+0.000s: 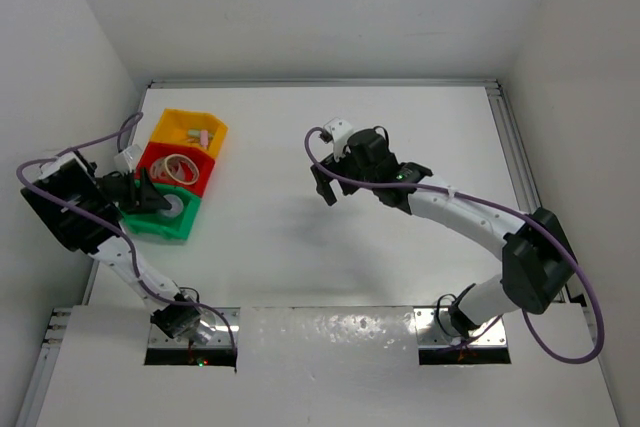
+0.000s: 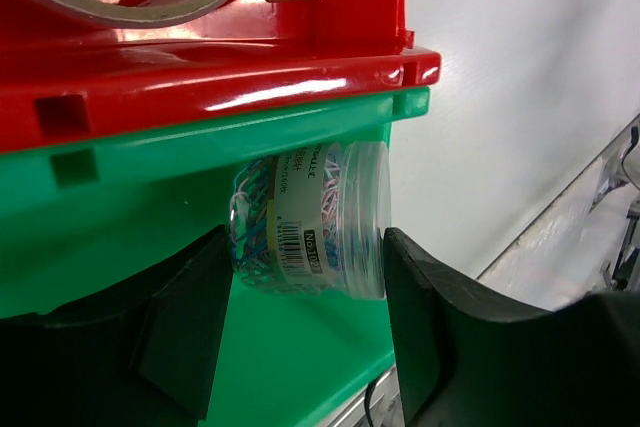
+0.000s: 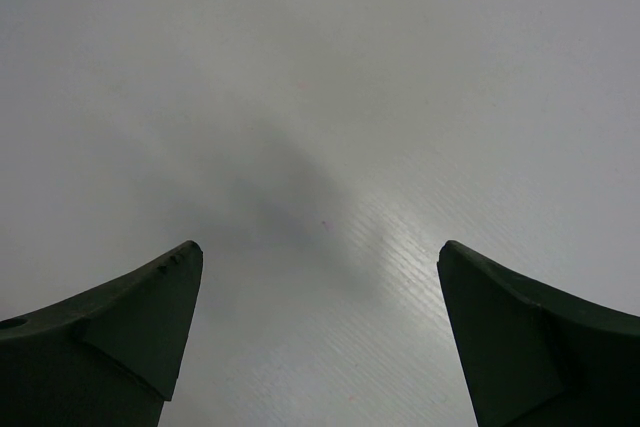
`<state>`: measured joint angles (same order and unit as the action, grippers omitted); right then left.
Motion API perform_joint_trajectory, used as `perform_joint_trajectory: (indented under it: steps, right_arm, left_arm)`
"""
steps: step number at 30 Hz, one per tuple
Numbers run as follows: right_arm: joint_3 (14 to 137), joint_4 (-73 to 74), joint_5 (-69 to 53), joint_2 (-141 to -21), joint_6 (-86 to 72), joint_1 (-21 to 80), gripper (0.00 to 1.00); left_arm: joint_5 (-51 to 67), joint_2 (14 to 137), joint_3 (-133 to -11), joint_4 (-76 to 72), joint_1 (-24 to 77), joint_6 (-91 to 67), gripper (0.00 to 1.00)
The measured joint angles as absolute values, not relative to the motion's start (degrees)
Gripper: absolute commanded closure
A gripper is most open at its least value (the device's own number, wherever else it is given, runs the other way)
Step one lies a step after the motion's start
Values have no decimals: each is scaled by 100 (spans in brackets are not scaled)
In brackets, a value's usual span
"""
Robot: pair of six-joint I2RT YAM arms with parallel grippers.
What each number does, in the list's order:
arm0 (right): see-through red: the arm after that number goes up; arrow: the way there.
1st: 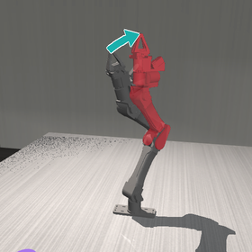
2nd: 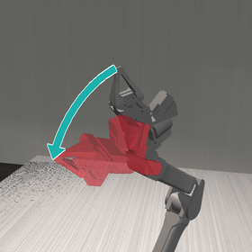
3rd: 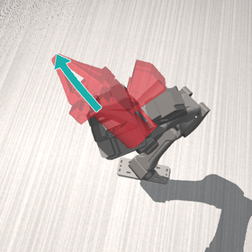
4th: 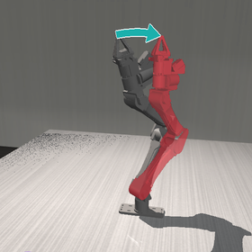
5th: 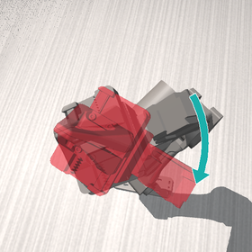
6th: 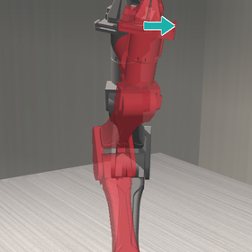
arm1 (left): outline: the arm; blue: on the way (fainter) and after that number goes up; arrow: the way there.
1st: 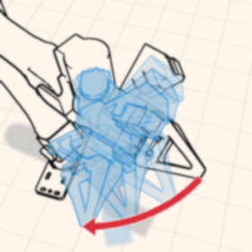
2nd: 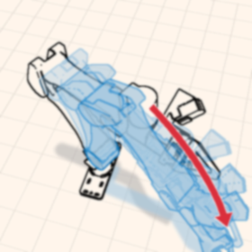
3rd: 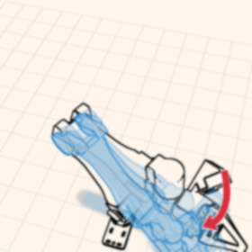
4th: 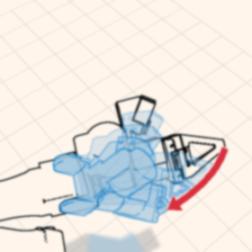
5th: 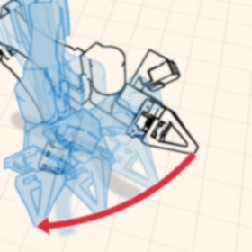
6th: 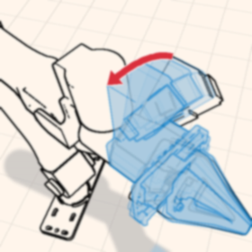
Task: Sort the stationery into containers
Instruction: Place the stationery in the storage box.
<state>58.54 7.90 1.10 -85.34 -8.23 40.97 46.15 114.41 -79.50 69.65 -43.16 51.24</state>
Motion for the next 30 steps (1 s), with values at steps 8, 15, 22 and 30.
perform_joint_trajectory:
  steps: [8,15,22,30]
  right_arm:
    - [5924,947,213,-8534,-843,4143,2]
    - [5924,1020,290,-8530,-840,4178,2]
    - [5924,1072,294,-8477,-838,4200,2]
    - [5916,1085,290,-8296,-836,4252,2]
  left_arm:
    - [4604,11561,-7942,6840,-4274,5210,69]
    - [4578,11472,-7741,6427,-4274,4873,48]
    - [4263,11166,-7599,5975,-4215,4456,30]
    - [4007,10722,-7561,5636,-4080,4143,25]
